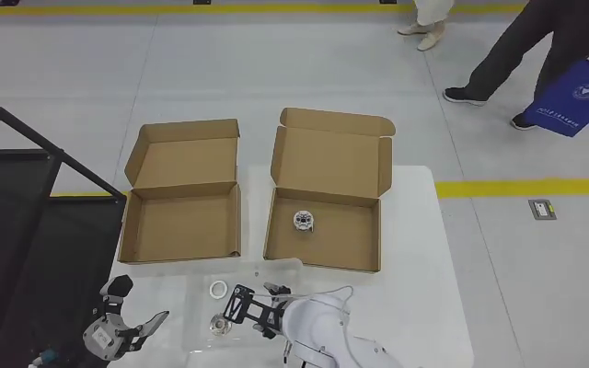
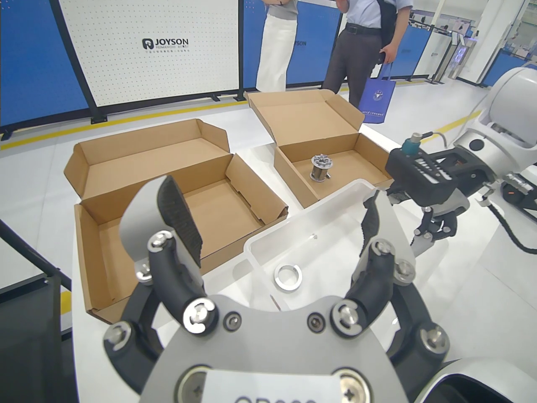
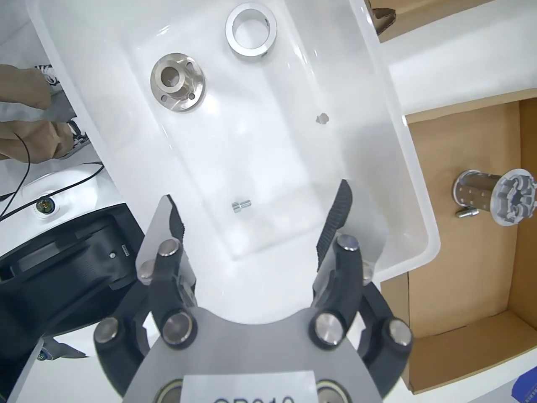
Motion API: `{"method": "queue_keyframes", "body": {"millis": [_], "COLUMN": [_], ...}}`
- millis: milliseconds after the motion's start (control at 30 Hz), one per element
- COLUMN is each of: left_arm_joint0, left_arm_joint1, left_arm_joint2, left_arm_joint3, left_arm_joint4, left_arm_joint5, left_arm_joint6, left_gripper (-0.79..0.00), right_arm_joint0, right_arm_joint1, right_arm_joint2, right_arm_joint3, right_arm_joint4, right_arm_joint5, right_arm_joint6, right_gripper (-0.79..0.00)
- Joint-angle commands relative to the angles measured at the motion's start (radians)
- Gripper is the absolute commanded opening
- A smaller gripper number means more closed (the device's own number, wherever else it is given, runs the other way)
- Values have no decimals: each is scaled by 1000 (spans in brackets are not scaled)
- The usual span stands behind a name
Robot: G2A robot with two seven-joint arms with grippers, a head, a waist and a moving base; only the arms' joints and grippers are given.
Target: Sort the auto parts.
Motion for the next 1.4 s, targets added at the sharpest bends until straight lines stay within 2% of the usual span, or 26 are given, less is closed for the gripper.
{"method": "queue_keyframes", "body": {"millis": [0,167,233,333,500,567,633,1000,1367], "left_arm_joint0": [0,0,0,0,0,0,0,0,0], "left_arm_joint1": [0,0,0,0,0,0,0,0,0], "left_arm_joint2": [0,0,0,0,0,0,0,0,0], "left_arm_joint3": [0,0,0,0,0,0,0,0,0], "left_arm_joint4": [0,0,0,0,0,0,0,0,0], "left_arm_joint5": [0,0,0,0,0,0,0,0,0], "left_arm_joint6": [0,0,0,0,0,0,0,0,0], "left_gripper": [0,0,0,0,0,0,0,0,0], "right_arm_joint0": [12,55,70,98,134,145,154,182,199], "right_arm_joint1": [-7,-32,-43,-57,-78,-86,-93,-130,-152], "right_arm_joint2": [-14,-49,-60,-69,-79,-85,-92,-126,-126], "right_arm_joint3": [23,96,128,175,248,275,300,376,443], "right_arm_joint4": [9,53,76,106,143,154,149,144,153], "right_arm_joint5": [17,72,95,128,170,181,206,296,310], "right_arm_joint6": [25,105,131,168,179,176,178,215,238], "right_gripper": [-231,-246,-228,-268,-277,-305,-391,-416,-440]}}
